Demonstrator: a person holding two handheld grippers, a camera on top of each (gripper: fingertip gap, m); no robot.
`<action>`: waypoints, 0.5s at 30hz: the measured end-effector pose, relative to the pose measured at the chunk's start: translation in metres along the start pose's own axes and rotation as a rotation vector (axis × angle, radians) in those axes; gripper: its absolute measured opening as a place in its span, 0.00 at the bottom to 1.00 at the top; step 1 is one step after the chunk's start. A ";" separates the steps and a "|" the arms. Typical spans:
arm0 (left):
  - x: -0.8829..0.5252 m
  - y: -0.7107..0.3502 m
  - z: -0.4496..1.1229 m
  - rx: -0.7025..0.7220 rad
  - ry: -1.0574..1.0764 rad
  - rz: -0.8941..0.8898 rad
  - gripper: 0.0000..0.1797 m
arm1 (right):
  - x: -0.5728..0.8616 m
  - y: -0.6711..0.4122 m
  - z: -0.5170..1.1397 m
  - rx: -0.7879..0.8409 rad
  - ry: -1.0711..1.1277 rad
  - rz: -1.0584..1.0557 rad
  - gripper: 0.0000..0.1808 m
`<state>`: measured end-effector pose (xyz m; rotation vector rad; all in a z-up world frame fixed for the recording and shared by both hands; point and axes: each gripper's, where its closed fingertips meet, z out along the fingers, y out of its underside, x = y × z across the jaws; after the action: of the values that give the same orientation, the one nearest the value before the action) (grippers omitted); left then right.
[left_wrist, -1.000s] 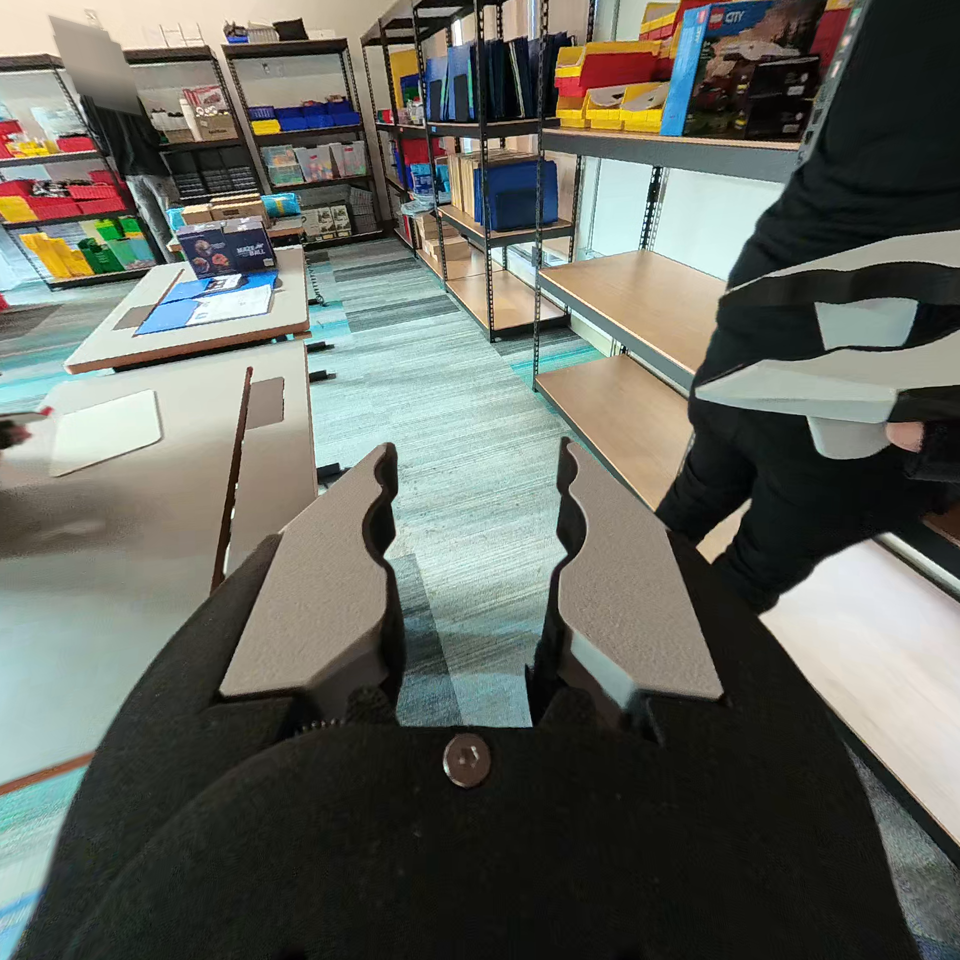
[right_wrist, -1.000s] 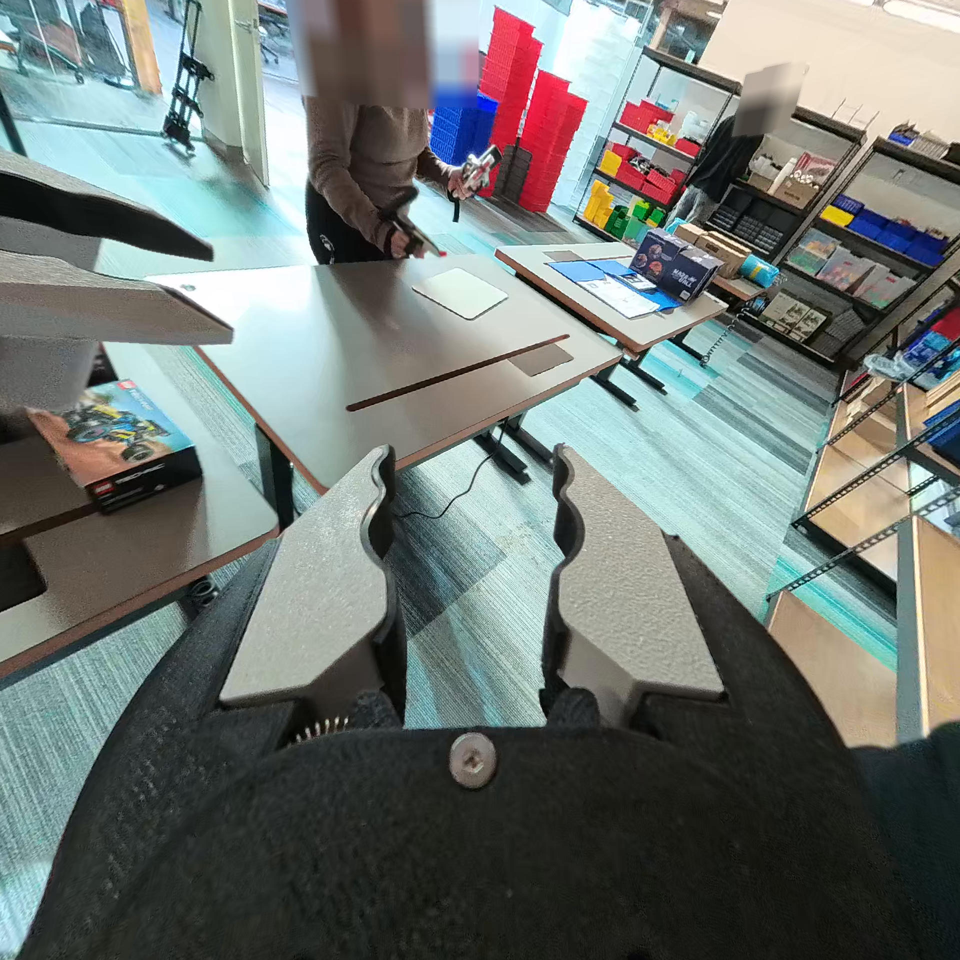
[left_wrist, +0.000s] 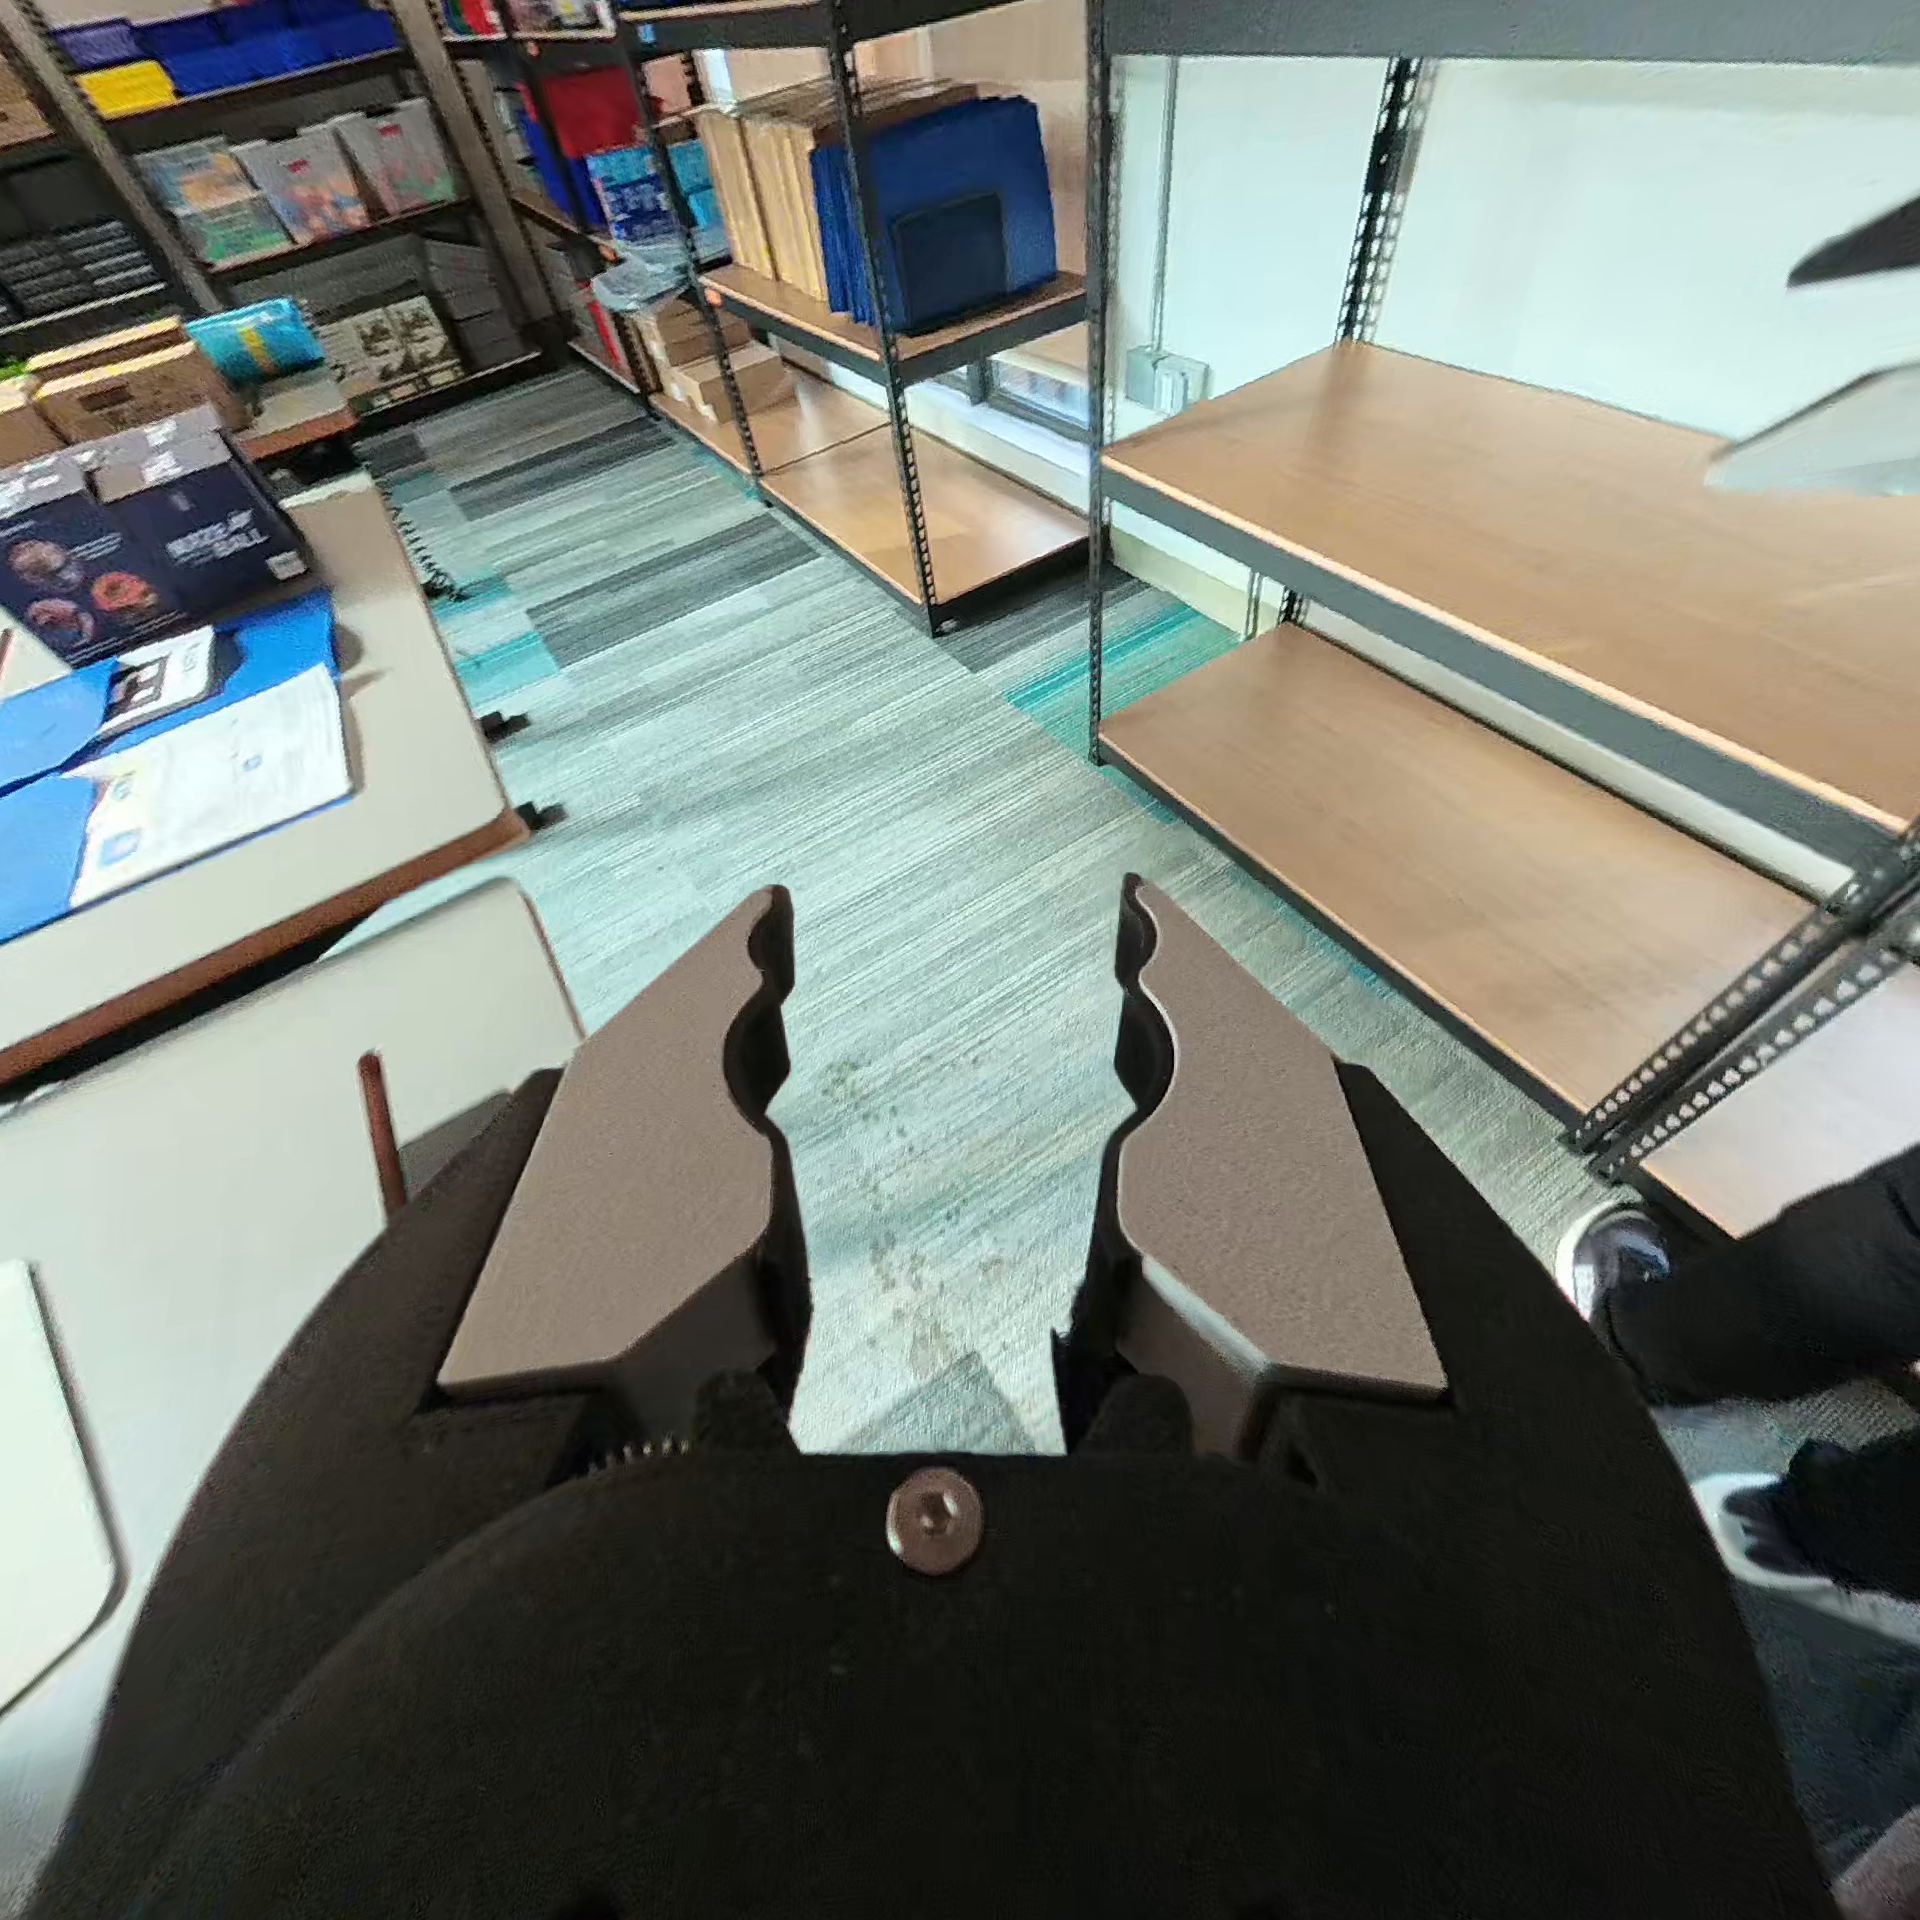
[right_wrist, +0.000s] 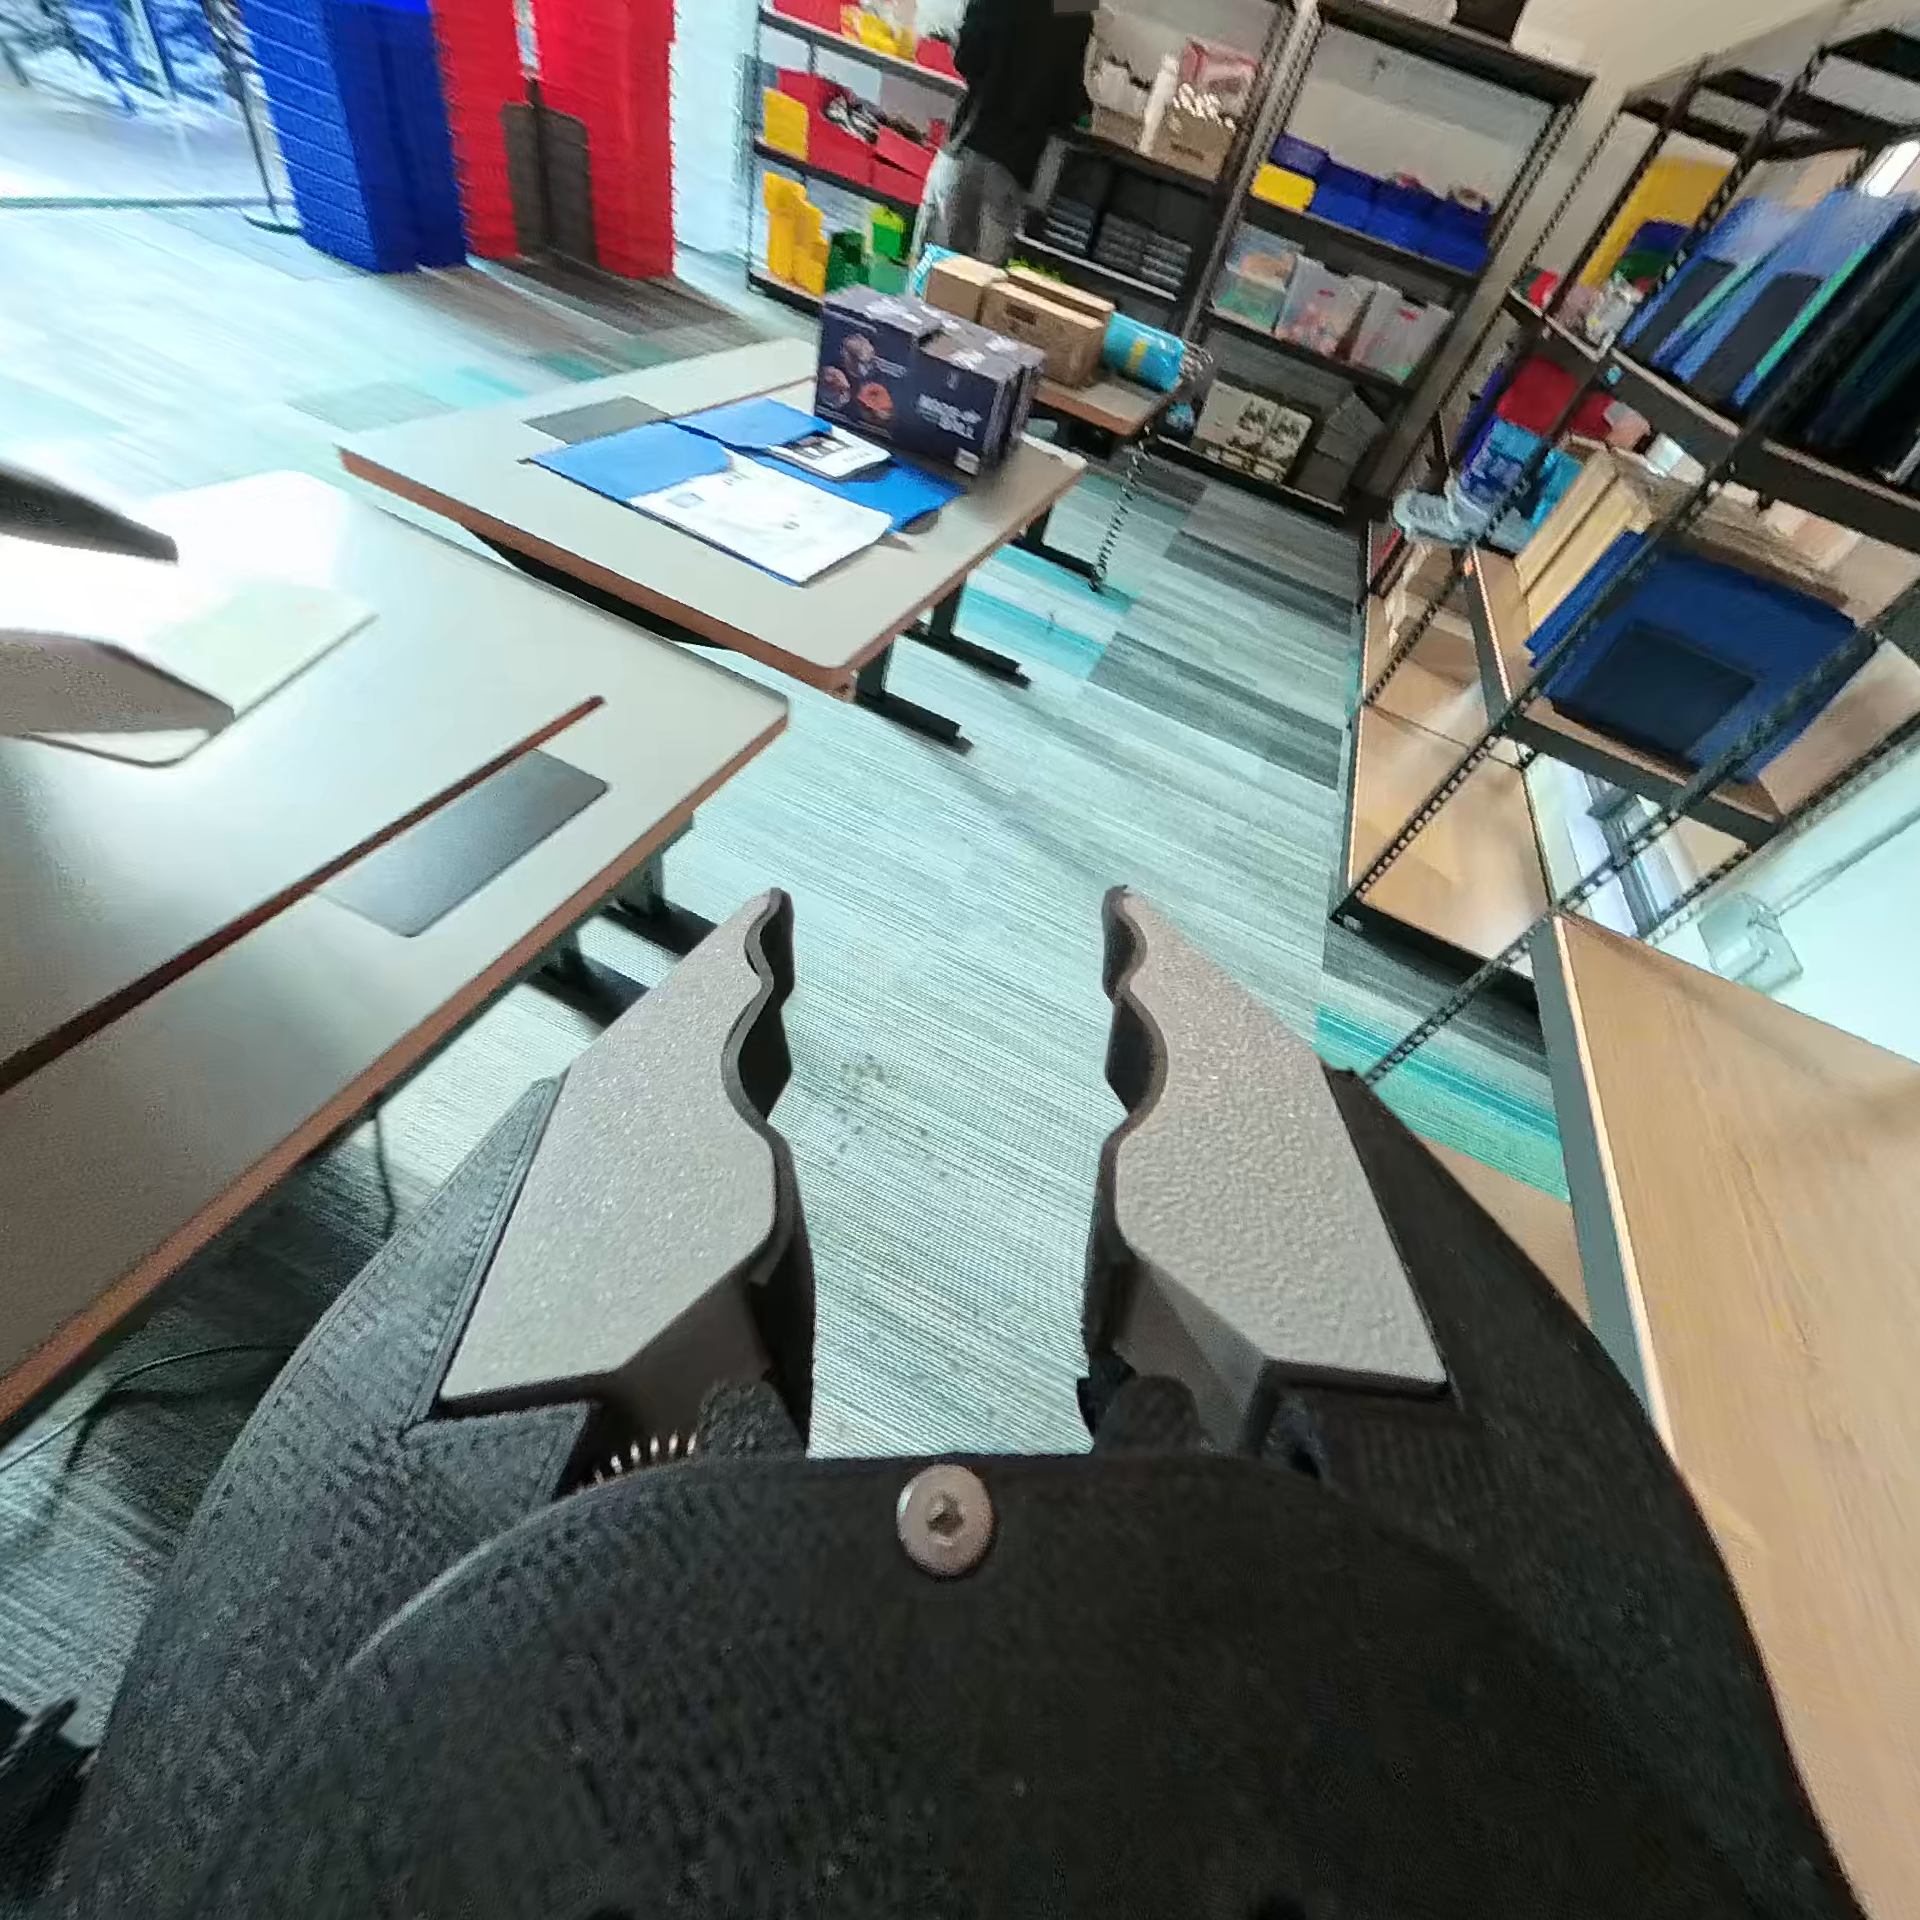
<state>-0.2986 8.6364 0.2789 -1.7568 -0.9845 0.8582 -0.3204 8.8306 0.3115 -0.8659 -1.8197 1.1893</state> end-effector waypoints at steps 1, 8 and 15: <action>-0.007 -0.010 0.023 0.012 0.014 -0.005 0.34 | 0.016 0.003 0.015 -0.018 0.019 -0.005 0.33; -0.036 -0.074 0.192 0.099 0.070 -0.019 0.33 | 0.145 -0.001 0.122 -0.007 0.142 -0.016 0.32; -0.065 -0.136 0.322 0.121 0.124 -0.036 0.34 | 0.262 -0.022 0.222 -0.036 0.216 -0.006 0.33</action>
<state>-0.6385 8.7350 0.3053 -1.6644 -0.8624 0.7605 -0.6392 8.9568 0.3376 -0.9698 -1.6708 1.0201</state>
